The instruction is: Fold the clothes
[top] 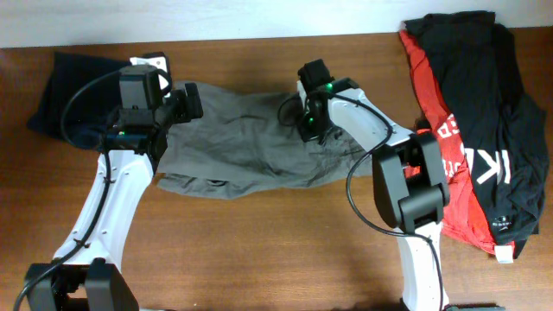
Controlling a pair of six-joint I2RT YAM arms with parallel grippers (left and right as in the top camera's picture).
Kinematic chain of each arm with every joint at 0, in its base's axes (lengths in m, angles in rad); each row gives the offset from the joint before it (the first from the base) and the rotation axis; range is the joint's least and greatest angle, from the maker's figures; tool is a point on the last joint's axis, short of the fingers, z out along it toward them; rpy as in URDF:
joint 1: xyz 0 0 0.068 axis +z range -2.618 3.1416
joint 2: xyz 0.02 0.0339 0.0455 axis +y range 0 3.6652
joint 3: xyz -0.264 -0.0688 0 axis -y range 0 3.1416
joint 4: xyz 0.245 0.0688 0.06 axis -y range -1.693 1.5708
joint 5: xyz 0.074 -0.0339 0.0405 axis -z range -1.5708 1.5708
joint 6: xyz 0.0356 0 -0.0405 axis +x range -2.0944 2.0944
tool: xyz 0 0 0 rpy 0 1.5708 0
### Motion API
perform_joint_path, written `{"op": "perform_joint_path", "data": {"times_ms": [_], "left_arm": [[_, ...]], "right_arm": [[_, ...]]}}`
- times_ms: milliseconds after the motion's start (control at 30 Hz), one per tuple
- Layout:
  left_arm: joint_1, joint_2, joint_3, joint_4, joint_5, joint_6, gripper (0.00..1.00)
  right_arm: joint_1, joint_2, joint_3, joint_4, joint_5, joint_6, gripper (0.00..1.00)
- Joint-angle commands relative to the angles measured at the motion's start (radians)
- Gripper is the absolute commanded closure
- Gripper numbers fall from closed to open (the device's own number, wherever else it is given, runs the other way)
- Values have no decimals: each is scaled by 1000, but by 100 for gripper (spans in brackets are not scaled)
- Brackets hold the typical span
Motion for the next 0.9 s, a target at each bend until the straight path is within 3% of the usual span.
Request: {"op": "perform_joint_path", "data": {"times_ms": [0,133,267,367,633,867], "left_arm": [[5,-13,11,-7,4,17,1],[5,-13,11,-8,5,17,1],[4,-13,11,-19,8,17,1],[3,-13,11,-38,8,16,1],[3,-12,11,-94,16,17,1],[3,0,11,-114,15,24,1]], "right_arm": [[3,-5,175,-138,-13,69,96],[-24,-11,413,-403,-14,132,90],[-81,-11,581,-590,-12,145,66],[-150,-10,583,-632,-13,145,56],[-319,-10,356,-630,-148,140,54],[-335,-10,167,-485,-255,39,58]]}}
